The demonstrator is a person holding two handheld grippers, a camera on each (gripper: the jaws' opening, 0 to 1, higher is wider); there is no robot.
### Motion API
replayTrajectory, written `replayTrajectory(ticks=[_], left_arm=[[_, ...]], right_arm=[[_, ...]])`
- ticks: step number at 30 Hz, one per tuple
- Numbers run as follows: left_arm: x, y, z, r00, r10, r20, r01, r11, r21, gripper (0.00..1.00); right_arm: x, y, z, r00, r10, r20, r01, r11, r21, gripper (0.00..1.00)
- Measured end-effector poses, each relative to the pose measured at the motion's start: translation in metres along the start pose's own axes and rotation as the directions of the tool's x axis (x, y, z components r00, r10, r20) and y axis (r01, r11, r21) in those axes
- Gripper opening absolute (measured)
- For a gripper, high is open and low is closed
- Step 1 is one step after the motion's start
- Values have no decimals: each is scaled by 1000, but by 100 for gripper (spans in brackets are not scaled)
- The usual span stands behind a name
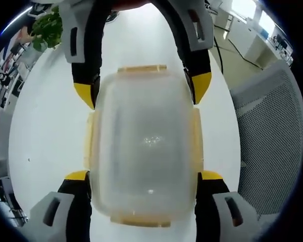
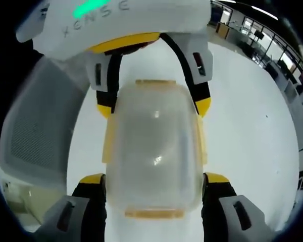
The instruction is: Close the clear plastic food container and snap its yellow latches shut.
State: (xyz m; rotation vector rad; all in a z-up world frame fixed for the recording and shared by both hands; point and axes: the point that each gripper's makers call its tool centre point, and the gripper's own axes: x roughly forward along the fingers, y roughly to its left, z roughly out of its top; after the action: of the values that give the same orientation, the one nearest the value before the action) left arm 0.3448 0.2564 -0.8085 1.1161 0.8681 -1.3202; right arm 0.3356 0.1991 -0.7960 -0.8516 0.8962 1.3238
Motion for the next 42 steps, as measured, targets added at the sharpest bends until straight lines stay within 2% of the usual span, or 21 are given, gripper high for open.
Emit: replayTrajectory(ticks=[7, 19, 28, 33, 39, 42], left_arm=[[2, 0, 0, 1000, 13, -8, -13, 1000, -1, 85], [3, 0, -2, 999, 17, -36, -16, 1000, 20, 85], [3, 0, -3, 999, 15, -35, -14, 1000, 17, 85], [2, -1, -3, 999, 19, -30, -18, 1000, 14, 85], [1, -2, -5, 999, 22, -31, -21, 1000, 10, 85], [0, -2, -7, 1000, 22, -12, -22, 1000, 4, 85]], right_arm=[[1, 0, 0, 1000, -3, -30, 3, 1000, -5, 78], [2, 3, 1, 1000, -9, -7, 9, 1000, 16, 78], [4, 3, 2, 1000, -24, 1, 24, 999, 25, 79], [6, 2, 3, 1000, -18, -24, 19, 999, 28, 80], [7, 2, 7, 1000, -18, 18, 17, 999, 27, 80], [10, 3, 10, 1000, -15, -1, 15, 1000, 27, 81]])
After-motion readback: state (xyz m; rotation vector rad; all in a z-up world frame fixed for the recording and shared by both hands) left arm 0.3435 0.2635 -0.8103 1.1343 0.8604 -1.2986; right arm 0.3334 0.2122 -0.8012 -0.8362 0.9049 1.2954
